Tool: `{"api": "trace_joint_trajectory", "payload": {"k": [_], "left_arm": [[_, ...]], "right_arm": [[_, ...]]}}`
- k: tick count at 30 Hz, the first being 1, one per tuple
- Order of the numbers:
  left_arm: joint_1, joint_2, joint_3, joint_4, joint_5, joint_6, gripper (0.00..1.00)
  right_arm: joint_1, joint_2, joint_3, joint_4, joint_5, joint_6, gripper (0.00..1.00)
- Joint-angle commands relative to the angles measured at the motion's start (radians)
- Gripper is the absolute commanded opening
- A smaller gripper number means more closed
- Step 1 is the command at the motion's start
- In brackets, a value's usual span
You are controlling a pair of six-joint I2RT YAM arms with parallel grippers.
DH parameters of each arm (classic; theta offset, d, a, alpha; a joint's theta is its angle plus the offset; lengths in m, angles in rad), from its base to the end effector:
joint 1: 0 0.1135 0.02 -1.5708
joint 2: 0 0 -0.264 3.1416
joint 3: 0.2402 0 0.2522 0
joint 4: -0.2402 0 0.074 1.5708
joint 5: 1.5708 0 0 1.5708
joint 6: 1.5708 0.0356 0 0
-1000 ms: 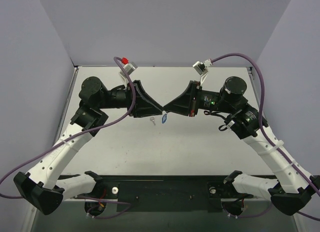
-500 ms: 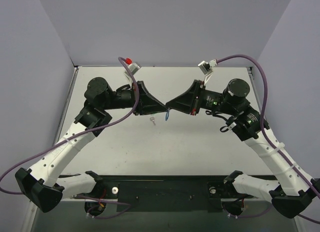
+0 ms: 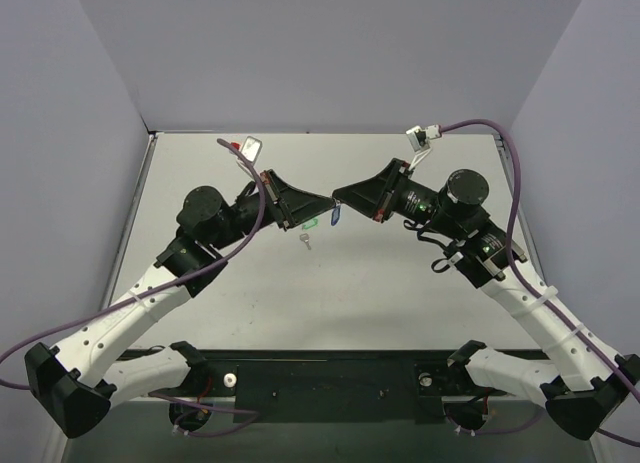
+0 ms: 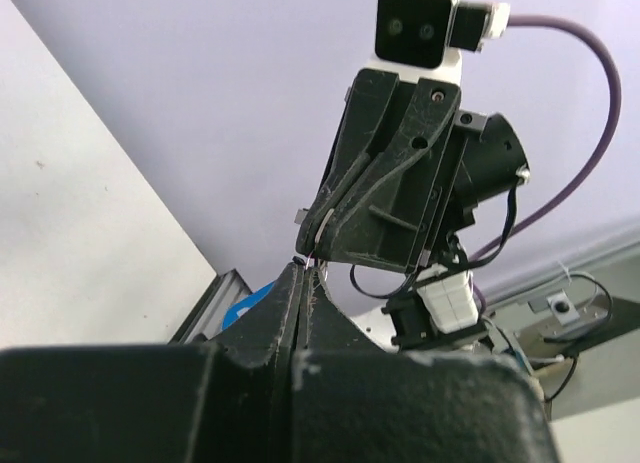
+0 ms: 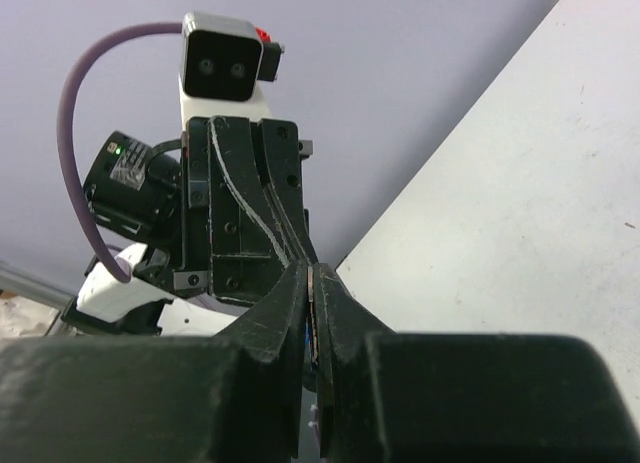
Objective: Remove the keys from the keyring
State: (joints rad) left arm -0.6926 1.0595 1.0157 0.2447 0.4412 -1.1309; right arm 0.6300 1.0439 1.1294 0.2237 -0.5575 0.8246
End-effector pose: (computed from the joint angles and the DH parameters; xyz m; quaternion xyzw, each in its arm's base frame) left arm 0.1767 -0.1664 0.4141 0.0312 0.6394 -0.6822 0.3533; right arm 0.1711 0.1480 0.4541 -0.1661 0.5859 0.6374 0.4720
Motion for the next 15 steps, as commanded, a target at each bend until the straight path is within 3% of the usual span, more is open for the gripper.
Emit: {"api": "trace_joint_trajectory", "payload": {"k": [1,12,13,15], "left_arm": [[-0.031,-0.046,0.017,0.14,-0.189,-0.066,0.0],[-0.05,-0.032,0.06,0.036,-0.262,-0.067,0.0],[-0.05,-0.032,0.067,0.016,-0.254,-0.049,0.03],[-0.048,-0.038,0.092,-0.051,-0.243,-0.011,0.26]], "right_arm": [[0.008,-0.016,-0.029,0.089,0.067,0.025,0.0],[0.008,-0.028,-0.056,0.103,0.082,0.038,0.0],[0.01,-0.027,-0.053,0.088,0.08,0.031,0.0],[0.007,-0.03,-0.033,0.057,0.071,0.016,0.0]]}}
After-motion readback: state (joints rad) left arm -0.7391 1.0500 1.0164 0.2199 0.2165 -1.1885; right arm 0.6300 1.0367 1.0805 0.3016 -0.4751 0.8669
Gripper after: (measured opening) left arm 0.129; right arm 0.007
